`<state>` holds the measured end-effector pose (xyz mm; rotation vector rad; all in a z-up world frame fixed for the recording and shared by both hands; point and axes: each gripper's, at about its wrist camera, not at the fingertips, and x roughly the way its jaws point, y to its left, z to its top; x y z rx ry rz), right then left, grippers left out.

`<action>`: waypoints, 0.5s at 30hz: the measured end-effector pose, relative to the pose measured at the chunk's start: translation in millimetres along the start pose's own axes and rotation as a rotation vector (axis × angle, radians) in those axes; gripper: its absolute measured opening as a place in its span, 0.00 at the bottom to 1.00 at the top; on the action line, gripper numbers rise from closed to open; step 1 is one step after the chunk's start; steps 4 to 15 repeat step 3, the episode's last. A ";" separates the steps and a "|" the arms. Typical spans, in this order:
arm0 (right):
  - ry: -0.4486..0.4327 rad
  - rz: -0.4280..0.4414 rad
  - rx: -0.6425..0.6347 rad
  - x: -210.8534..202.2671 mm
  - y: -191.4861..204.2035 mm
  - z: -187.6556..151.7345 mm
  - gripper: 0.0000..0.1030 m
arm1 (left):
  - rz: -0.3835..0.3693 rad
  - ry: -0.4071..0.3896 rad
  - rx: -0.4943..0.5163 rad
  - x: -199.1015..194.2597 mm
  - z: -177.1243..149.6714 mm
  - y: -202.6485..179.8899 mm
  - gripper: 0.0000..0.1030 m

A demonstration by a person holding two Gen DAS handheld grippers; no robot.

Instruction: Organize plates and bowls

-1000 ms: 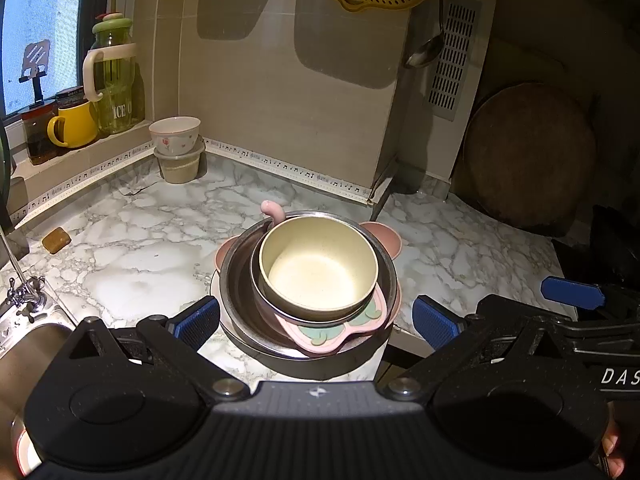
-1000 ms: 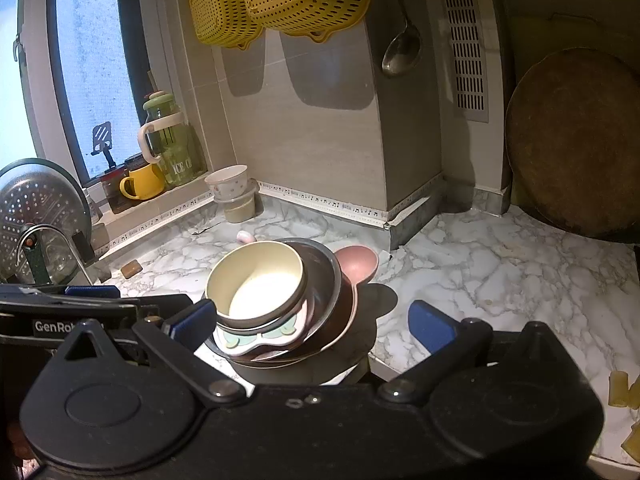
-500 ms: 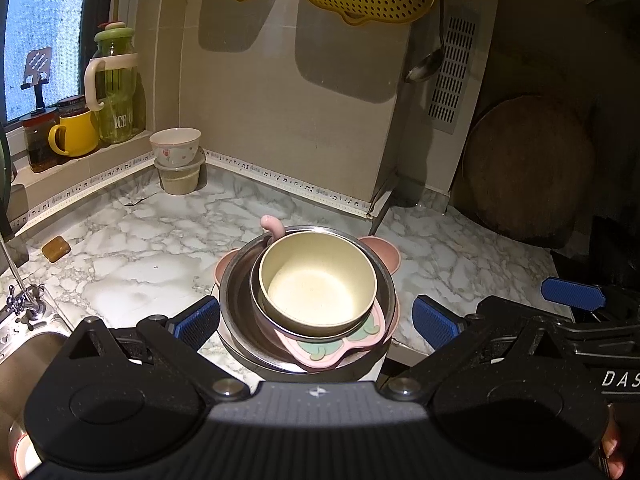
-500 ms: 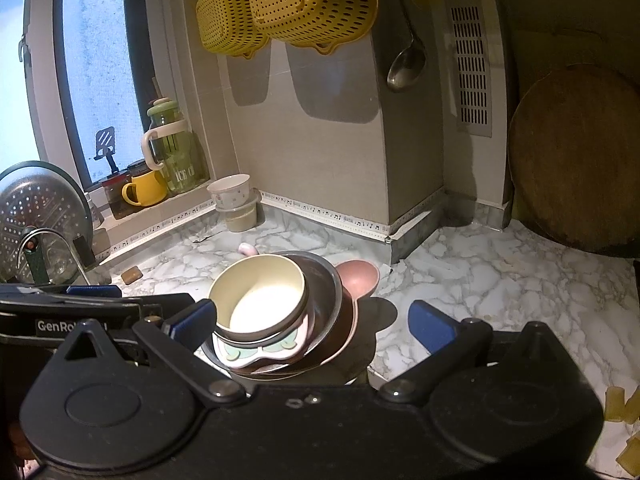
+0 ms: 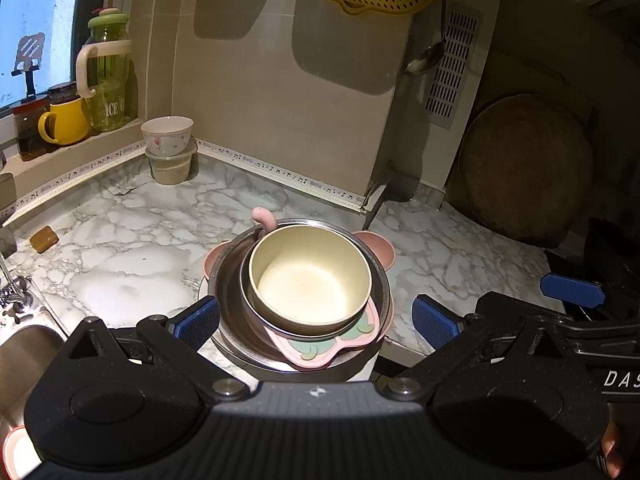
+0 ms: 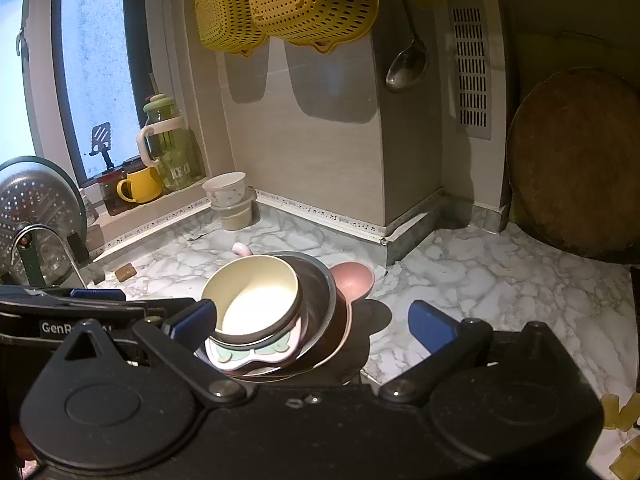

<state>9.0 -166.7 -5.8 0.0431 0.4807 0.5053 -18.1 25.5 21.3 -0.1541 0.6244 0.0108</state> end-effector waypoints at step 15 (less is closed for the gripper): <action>0.002 -0.004 -0.005 2.7 -2.2 1.6 1.00 | -0.002 0.002 -0.002 3.7 1.1 -1.8 1.00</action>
